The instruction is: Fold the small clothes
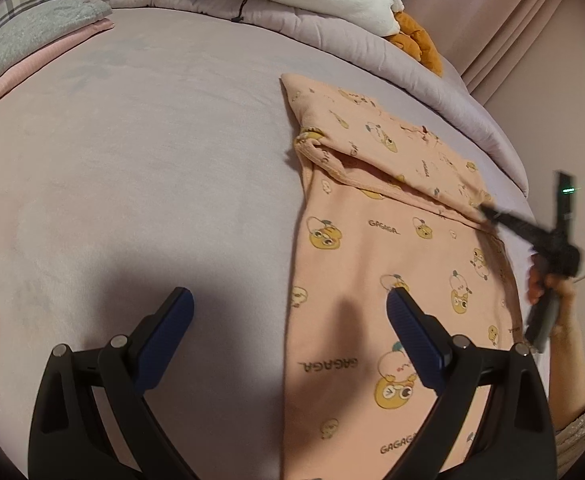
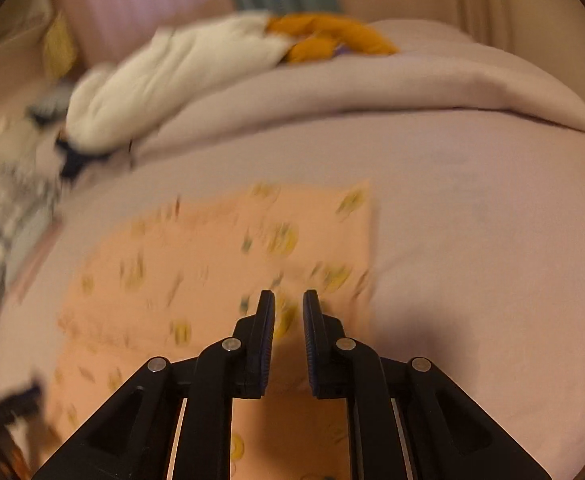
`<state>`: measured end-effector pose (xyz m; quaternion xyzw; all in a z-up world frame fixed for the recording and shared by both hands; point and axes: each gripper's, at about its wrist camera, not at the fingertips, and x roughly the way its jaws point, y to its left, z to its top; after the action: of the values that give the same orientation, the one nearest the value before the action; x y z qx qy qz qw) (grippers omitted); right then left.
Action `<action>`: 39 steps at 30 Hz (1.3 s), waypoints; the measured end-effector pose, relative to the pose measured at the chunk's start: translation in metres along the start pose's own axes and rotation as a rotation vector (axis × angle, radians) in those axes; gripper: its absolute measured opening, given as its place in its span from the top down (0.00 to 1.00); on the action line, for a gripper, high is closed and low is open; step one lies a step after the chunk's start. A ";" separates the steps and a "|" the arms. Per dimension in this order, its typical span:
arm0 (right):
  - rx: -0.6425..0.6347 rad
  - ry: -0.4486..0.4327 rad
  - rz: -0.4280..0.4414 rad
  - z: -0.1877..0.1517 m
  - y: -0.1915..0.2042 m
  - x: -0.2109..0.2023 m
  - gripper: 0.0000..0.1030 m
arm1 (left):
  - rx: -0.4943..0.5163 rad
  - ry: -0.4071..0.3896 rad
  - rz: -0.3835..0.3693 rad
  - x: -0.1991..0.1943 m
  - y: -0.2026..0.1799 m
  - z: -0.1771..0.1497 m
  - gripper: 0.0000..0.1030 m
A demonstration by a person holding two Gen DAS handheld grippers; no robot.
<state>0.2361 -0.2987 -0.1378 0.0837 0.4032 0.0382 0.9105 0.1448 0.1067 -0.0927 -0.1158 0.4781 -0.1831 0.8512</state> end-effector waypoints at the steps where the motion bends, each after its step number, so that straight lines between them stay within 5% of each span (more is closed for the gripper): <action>1: -0.025 0.041 -0.034 -0.007 0.000 0.013 0.88 | 0.004 0.001 0.002 -0.001 -0.002 -0.002 0.06; 4: 0.018 0.011 -0.001 -0.011 -0.007 -0.001 0.88 | 0.015 0.007 0.007 -0.004 -0.006 -0.008 0.06; 9: 0.053 -0.047 0.102 -0.022 -0.007 -0.047 0.64 | 0.026 0.011 0.011 -0.016 -0.006 -0.022 0.06; 19: 0.153 -0.013 0.171 -0.100 -0.039 -0.099 0.55 | 0.015 0.054 -0.040 -0.031 -0.008 -0.062 0.06; 29: 0.323 0.056 0.343 -0.170 -0.067 -0.118 0.53 | 0.009 0.077 -0.239 -0.045 -0.021 -0.101 0.05; 33: 0.334 0.072 0.441 -0.183 -0.062 -0.120 0.53 | 0.025 0.078 -0.282 -0.046 -0.025 -0.109 0.05; 39: 0.309 0.077 0.462 -0.170 -0.050 -0.104 0.53 | -0.025 0.081 -0.353 -0.029 -0.025 -0.088 0.05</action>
<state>0.0404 -0.3417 -0.1834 0.3097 0.4090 0.1860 0.8380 0.0509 0.0946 -0.1061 -0.2009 0.4864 -0.3281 0.7845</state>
